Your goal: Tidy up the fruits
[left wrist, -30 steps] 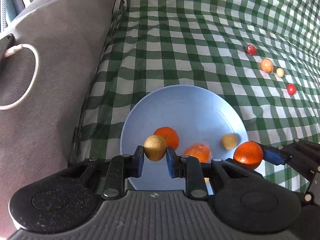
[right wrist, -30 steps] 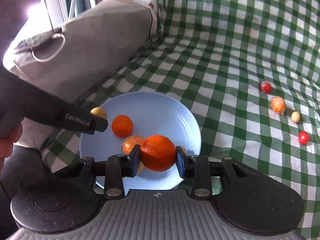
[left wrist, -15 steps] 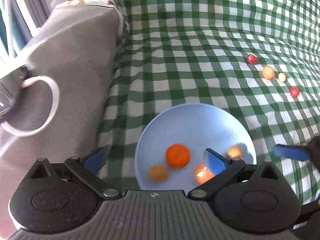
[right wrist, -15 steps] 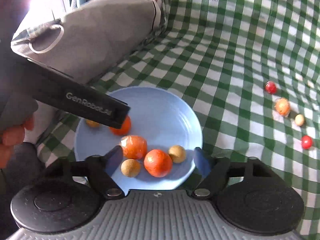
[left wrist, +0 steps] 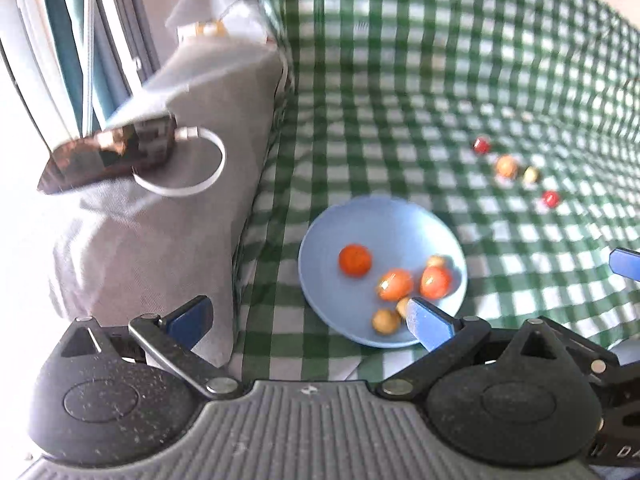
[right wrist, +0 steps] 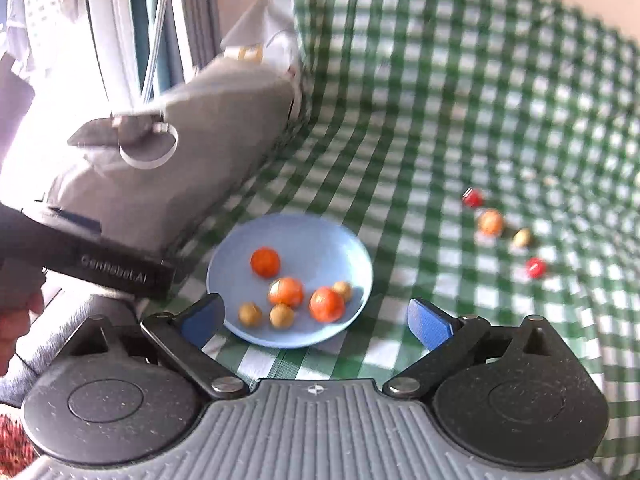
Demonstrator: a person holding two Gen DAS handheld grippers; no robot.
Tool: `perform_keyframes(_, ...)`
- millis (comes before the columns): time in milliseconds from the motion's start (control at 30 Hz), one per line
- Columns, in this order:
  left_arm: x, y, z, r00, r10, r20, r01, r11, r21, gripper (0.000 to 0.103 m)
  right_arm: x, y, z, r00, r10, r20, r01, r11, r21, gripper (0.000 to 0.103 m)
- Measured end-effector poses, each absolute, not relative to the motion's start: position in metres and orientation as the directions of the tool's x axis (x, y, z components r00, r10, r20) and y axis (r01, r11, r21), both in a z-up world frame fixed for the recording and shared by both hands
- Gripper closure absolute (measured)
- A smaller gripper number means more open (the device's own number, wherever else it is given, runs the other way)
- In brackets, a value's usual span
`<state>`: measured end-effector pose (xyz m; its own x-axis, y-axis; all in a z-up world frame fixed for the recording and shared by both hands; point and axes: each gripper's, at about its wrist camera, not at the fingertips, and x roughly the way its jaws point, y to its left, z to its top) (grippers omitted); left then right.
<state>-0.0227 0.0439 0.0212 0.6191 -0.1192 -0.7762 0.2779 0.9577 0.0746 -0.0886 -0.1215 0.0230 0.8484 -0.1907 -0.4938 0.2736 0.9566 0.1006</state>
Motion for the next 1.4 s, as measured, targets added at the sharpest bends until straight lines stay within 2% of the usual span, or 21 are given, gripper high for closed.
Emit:
perform_keyframes(200, -0.049, 0.046, 0.052, 0.68, -0.138, -0.72, 0.262, 0.963, 0.062, 0.0, -0.12, -0.103, 0.055, 0.887, -0.249, -0.388, 0.292, 0.955, 0.055, 0.001)
perform_keyframes(500, -0.074, 0.053, 0.068, 0.705, -0.093, -0.703, 0.232, 0.967, 0.105, 0.0, -0.149, -0.082, 0.057, 0.915, -0.237, -0.325, 0.286, 0.951, 0.113, 0.001)
perform_keyframes(900, -0.057, 0.039, 0.062, 0.675, -0.085, -0.733, 0.245, 0.963, 0.114, 0.0, -0.132, -0.092, 0.033, 0.915, -0.221, -0.338, 0.282, 0.949, 0.144, 0.001)
perform_keyframes(1200, -0.017, -0.003, 0.054, 0.654, -0.093, -0.75, 0.283, 0.95, 0.129, 0.0, -0.108, -0.139, 0.007, 0.876, -0.321, -0.361, 0.399, 0.901, 0.169, 0.001)
perform_keyframes(1400, 0.027, -0.07, 0.039, 0.636, -0.146, -0.758, 0.375, 0.917, 0.138, 0.0, -0.086, -0.212, -0.022, 0.792, -0.481, -0.376, 0.57, 0.804, 0.17, 0.001)
